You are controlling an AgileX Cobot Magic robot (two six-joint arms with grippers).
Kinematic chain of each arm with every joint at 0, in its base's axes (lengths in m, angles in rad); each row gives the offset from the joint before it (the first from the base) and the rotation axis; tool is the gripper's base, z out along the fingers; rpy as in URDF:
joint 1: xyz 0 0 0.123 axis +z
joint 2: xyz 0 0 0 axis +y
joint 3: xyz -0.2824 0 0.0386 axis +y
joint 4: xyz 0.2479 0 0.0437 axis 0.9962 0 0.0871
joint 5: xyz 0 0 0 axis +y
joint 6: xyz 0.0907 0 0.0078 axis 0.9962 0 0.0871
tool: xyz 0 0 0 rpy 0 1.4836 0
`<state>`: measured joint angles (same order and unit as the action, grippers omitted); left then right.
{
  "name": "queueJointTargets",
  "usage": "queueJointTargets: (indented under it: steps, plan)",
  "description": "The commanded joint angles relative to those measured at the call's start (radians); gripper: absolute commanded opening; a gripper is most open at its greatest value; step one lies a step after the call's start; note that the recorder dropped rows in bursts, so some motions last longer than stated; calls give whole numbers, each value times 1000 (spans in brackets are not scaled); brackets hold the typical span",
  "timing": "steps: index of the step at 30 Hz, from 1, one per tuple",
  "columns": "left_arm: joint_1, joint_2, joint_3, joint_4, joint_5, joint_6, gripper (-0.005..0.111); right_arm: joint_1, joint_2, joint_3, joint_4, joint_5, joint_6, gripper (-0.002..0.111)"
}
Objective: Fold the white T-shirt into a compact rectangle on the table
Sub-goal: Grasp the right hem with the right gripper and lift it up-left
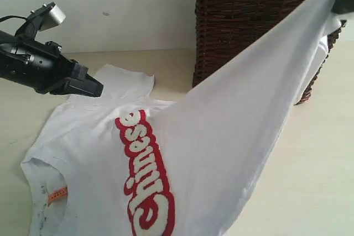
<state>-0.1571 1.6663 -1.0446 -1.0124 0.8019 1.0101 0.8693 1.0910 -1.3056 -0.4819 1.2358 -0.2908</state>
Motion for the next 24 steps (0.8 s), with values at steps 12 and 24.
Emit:
queueJointTargets:
  steps: [12, 24]
  plan:
    - [-6, -9, -1, 3, -19, 3, 0, 3, -10, -378, -156, -15, -4, 0]
    - [-50, 36, -1, 17, 216, 112, 0, 3, -4, -270, -81, -15, 8, 0]
